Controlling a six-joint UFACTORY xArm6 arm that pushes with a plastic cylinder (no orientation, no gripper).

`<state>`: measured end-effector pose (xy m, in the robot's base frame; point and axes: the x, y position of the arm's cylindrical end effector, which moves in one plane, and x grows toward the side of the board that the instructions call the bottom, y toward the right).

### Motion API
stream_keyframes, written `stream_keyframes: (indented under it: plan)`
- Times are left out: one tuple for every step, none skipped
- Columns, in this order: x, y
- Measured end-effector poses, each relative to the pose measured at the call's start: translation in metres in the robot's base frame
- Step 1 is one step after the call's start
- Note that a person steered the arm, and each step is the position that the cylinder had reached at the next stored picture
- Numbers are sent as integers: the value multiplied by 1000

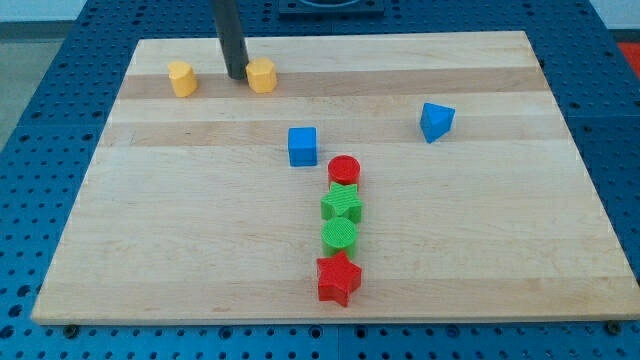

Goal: Move the yellow hexagon towards top center

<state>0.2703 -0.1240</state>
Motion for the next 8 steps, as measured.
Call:
stream_keyframes:
  plan:
    - [0,30]
    - [0,58]
    - [0,85]
    - [0,103]
    - [0,86]
    - [6,63]
    - [42,68]
    - [51,74]
